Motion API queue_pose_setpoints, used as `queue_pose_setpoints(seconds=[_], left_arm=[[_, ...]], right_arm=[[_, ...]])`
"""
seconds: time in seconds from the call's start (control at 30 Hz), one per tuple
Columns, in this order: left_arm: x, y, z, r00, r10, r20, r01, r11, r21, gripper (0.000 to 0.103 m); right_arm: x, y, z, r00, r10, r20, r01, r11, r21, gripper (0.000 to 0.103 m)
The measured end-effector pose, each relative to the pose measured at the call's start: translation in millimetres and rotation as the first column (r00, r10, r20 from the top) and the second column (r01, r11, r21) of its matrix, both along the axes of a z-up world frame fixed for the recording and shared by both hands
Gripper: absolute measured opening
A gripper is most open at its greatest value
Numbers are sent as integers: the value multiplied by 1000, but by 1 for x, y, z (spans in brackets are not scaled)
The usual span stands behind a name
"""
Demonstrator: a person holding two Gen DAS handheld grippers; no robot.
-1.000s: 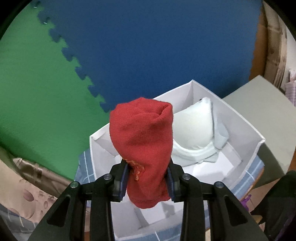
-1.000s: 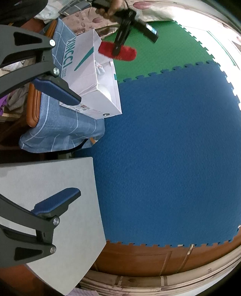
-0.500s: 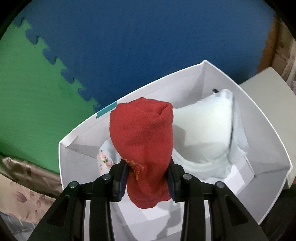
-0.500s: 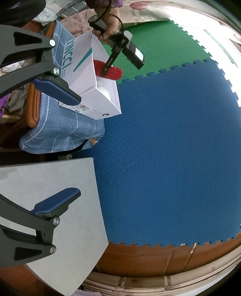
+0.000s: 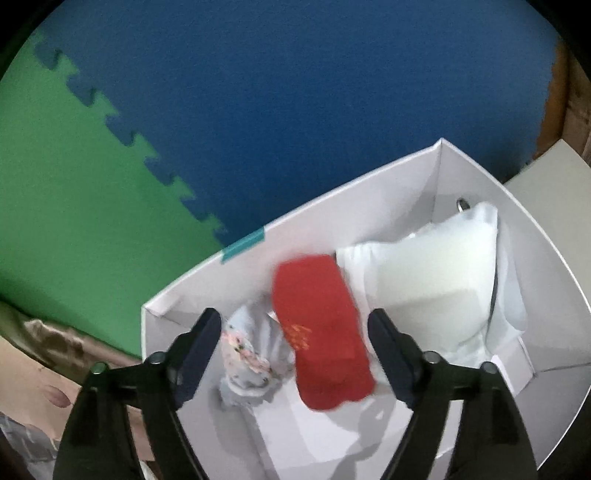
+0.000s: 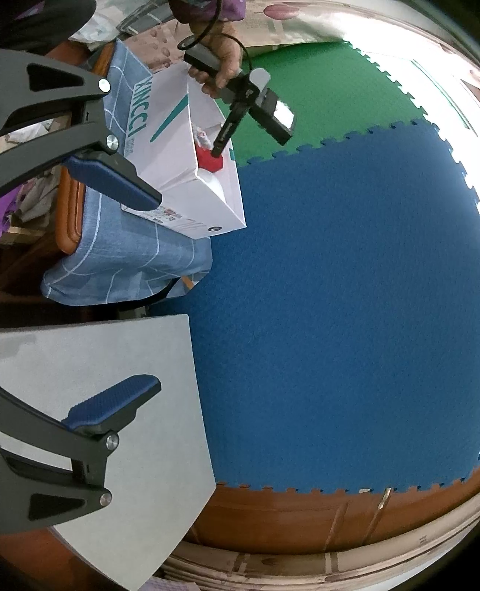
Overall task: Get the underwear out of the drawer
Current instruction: 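Withdraw the left tool while the right tool reaches into the drawer toward the purple bra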
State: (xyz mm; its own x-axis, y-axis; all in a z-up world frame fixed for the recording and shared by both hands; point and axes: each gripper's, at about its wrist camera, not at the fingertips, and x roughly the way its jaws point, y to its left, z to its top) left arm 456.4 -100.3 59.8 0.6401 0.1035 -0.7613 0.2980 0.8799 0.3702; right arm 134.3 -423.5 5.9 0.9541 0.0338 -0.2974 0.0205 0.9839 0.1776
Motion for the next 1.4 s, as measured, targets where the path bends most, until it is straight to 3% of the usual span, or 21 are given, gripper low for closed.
queue_pose_setpoints(seconds=[0.1,0.17,0.27,0.33,0.43,0.53,0.6,0.67,0.8,0.83,0.93,1.07,1.17,1.4], left_arm=[[-13,1,13,998,7,67,-7,1000,-10,80],[-33,2,27,988,-4,155,6,1000,-14,81],[-75,10,44,958,-21,286,26,1000,-14,93],[-109,21,51,934,-34,354,50,998,-37,95],[-157,43,49,912,-33,408,64,996,-62,102],[-197,73,33,910,-17,415,55,995,-79,102],[-223,98,15,919,8,393,25,996,-80,102],[-238,123,-4,932,49,359,-16,995,-94,102],[-269,171,-36,941,126,314,-101,990,-95,102],[-278,178,-41,942,139,306,-111,988,-107,102],[-293,198,-58,944,178,279,-138,978,-157,102],[-303,211,-66,942,209,261,-148,960,-237,102],[-304,213,-67,944,210,255,-139,953,-270,102],[-296,208,-79,956,201,214,-148,960,-239,102]], right_arm=[[0,1,0,1000,4,-4,-4,1000,-12,93],[0,1,-1,1000,13,-7,-13,1000,-15,93],[1,1,-2,999,31,-13,-31,999,-17,93],[2,2,-2,998,59,-24,-60,998,-14,93],[8,10,-5,990,132,-59,-133,991,-19,93],[16,31,-9,961,245,-130,-253,966,-52,93],[22,54,-15,924,324,-205,-349,932,-98,93],[29,83,-25,854,413,-316,-470,873,-128,93],[39,141,-60,680,506,-530,-663,734,-150,93],[42,159,-73,626,513,-588,-712,684,-162,93],[51,192,-104,522,504,-688,-787,596,-159,93],[62,215,-139,444,448,-776,-829,535,-166,93],[70,223,-159,400,415,-817,-843,516,-151,93],[85,227,-187,374,328,-867,-853,489,-183,93]])
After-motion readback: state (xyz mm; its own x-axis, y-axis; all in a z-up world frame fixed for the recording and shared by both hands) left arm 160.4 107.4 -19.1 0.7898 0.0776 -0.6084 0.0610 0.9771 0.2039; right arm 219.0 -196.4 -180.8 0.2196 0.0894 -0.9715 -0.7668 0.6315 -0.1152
